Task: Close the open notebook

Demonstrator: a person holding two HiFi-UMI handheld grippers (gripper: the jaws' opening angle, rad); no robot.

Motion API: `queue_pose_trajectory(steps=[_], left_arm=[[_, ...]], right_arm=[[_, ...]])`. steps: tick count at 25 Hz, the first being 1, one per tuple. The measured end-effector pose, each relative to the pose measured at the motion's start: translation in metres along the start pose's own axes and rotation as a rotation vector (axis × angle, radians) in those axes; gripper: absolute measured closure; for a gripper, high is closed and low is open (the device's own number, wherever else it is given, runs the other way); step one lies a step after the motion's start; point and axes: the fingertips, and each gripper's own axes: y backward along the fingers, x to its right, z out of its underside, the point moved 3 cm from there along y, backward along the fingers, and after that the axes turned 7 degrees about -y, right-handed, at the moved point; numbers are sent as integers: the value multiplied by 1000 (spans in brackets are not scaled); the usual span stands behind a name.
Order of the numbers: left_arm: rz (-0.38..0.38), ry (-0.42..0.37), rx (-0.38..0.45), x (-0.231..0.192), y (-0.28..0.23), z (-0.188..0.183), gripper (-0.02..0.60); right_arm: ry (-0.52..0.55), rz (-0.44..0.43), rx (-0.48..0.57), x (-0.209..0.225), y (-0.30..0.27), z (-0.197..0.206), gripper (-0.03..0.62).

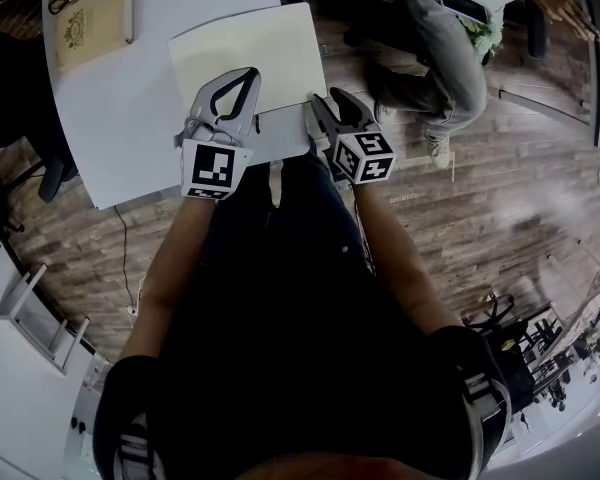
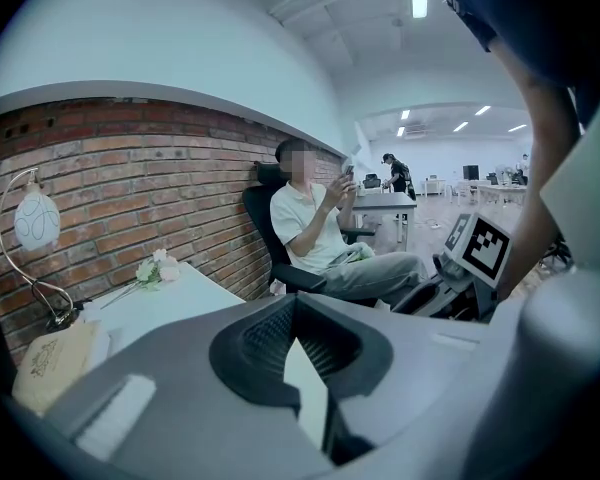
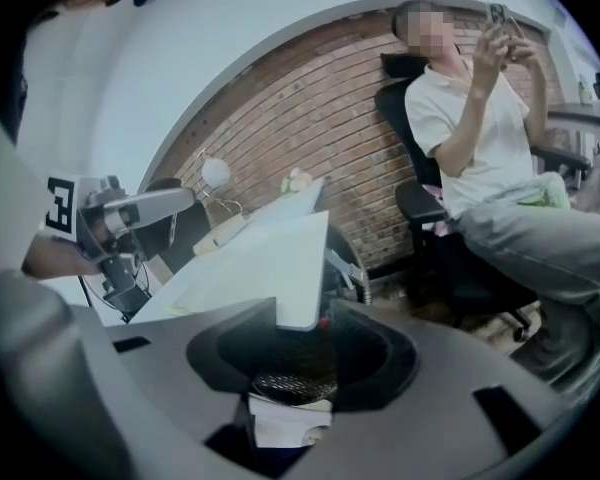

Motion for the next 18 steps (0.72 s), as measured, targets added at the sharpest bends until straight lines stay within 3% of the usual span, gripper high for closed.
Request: queue_pose_trajectory(steps=[13, 18], left_arm=[[-22, 8, -12, -4, 2, 3, 575], [-33, 13, -16, -6, 3, 3, 575]], right_arm=[[-264, -150, -24, 10, -4, 4, 462], [-347, -164, -26, 12, -4, 4, 482]])
